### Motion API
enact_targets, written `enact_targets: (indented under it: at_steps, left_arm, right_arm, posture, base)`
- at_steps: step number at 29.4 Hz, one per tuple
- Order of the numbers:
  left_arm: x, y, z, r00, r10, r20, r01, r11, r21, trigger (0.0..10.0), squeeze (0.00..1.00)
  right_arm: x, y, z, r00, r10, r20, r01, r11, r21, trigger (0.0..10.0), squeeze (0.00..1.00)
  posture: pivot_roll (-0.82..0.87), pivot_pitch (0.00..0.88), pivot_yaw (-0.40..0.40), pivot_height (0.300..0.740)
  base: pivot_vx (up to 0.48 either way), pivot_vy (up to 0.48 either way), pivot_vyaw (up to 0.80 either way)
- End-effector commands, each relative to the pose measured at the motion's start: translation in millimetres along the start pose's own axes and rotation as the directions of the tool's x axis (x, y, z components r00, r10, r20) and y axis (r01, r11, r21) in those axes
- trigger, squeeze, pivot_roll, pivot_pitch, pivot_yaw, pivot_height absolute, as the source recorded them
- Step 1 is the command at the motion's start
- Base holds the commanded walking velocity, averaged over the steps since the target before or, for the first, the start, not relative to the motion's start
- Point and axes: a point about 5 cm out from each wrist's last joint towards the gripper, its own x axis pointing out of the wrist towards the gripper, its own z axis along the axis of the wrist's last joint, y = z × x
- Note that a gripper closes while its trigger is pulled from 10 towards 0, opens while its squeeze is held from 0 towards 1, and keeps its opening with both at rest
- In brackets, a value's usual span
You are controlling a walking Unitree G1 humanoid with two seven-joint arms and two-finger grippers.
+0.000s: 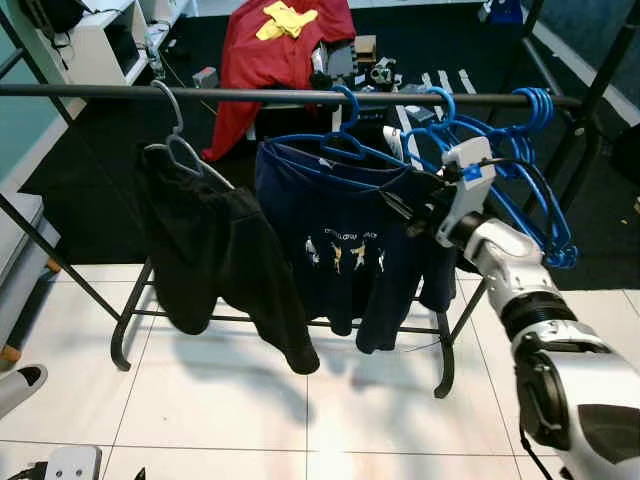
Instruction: Hang hanger
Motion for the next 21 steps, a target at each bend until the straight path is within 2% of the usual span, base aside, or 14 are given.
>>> enact_targets:
  at_steps: [1, 6, 7, 9, 11, 12, 13, 15, 17, 18, 20, 21]
  left_arm:
    - [-6.9, 10.6, -8, 0.999, 0.024, -0.043, -0.023, 1.000, 0.013, 10.0, 0.00]
    - [-12.6, 16.4, -7, 0.999, 0.031, -0.044, -0.030, 0.999, 0.026, 10.0, 0.00]
    - [-13.1, 19.0, -7, 0.999, 0.038, -0.039, -0.037, 0.999, 0.031, 10.0, 0.00]
    - [-12.9, 19.4, -7, 0.999, 0.040, -0.038, -0.038, 0.999, 0.031, 10.0, 0.00]
    - [-12.5, 19.1, -7, 0.998, 0.040, -0.039, -0.039, 0.999, 0.030, 10.0, 0.00]
    - [-12.5, 19.1, -7, 0.998, 0.040, -0.039, -0.039, 0.999, 0.030, 10.0, 0.00]
    - [-12.0, 17.5, -8, 0.999, 0.035, -0.041, -0.034, 0.999, 0.031, 10.0, 0.00]
    - [-12.0, 17.5, -8, 0.999, 0.035, -0.041, -0.034, 0.999, 0.031, 10.0, 0.00]
    - [-11.5, 14.9, -9, 0.999, 0.027, -0.044, -0.026, 0.999, 0.032, 10.0, 0.00]
    - [-11.2, 13.6, -9, 0.999, 0.024, -0.045, -0.023, 0.999, 0.031, 10.0, 0.00]
    - [-11.2, 13.6, -9, 0.999, 0.024, -0.045, -0.023, 0.999, 0.031, 10.0, 0.00]
    - [-11.0, 13.0, -9, 0.999, 0.023, -0.045, -0.022, 0.999, 0.030, 10.0, 0.00]
  right_arm:
    - [-2.3, -1.5, -4, 1.000, -0.008, -0.014, 0.008, 1.000, 0.014, 10.0, 0.00]
    - [-8.1, -7.5, -6, 1.000, 0.001, -0.028, 0.001, 0.999, 0.042, 10.0, 0.00]
    - [-7.5, -9.6, 4, 0.999, 0.040, 0.024, -0.042, 0.995, 0.087, 10.0, 0.00]
    - [-6.9, -9.6, 8, 0.997, 0.058, 0.043, -0.062, 0.993, 0.097, 10.0, 0.00]
    - [-3.1, -6.5, 24, 0.979, 0.154, 0.136, -0.173, 0.974, 0.144, 10.0, 0.00]
    - [-3.1, -6.5, 24, 0.979, 0.154, 0.136, -0.173, 0.974, 0.144, 10.0, 0.00]
    - [-1.8, -5.3, 34, 0.961, 0.200, 0.190, -0.232, 0.960, 0.159, 10.0, 0.00]
    - [-1.8, -5.3, 34, 0.961, 0.200, 0.190, -0.232, 0.960, 0.159, 10.0, 0.00]
    - [-0.8, -5.0, 49, 0.931, 0.254, 0.262, -0.302, 0.939, 0.162, 10.0, 0.00]
    - [-0.2, -5.6, 60, 0.913, 0.281, 0.295, -0.330, 0.935, 0.130, 10.0, 0.00]
    - [-0.2, -5.6, 60, 0.913, 0.281, 0.295, -0.330, 0.935, 0.130, 10.0, 0.00]
    - [0.1, -6.2, 69, 0.903, 0.294, 0.314, -0.341, 0.934, 0.104, 10.0, 0.00]
  posture:
    - [0.11, 0.225, 0.076, 0.740]
    - [0.13, 0.233, 0.080, 0.740]
    - [0.13, 0.233, 0.080, 0.740]
    - [0.13, 0.233, 0.080, 0.740]
    - [0.13, 0.232, 0.081, 0.740]
    - [0.13, 0.232, 0.081, 0.740]
    - [0.13, 0.228, 0.081, 0.740]
    - [0.13, 0.228, 0.081, 0.740]
    - [0.12, 0.225, 0.081, 0.740]
    - [0.12, 0.223, 0.080, 0.740]
    - [0.12, 0.223, 0.080, 0.740]
    - [0.12, 0.223, 0.080, 0.740]
  base:
    - [0.000, 0.000, 0.00]
    - [0.000, 0.000, 0.00]
    - [0.000, 0.000, 0.00]
    - [0.000, 0.000, 0.00]
    - [0.000, 0.000, 0.00]
    - [0.000, 0.000, 0.00]
    - [0.000, 0.000, 0.00]
    - [0.000, 0.000, 0.00]
    - [0.000, 0.000, 0.00]
    - [0.000, 0.000, 0.00]
    - [0.000, 0.000, 0.00]
    - [0.000, 0.000, 0.00]
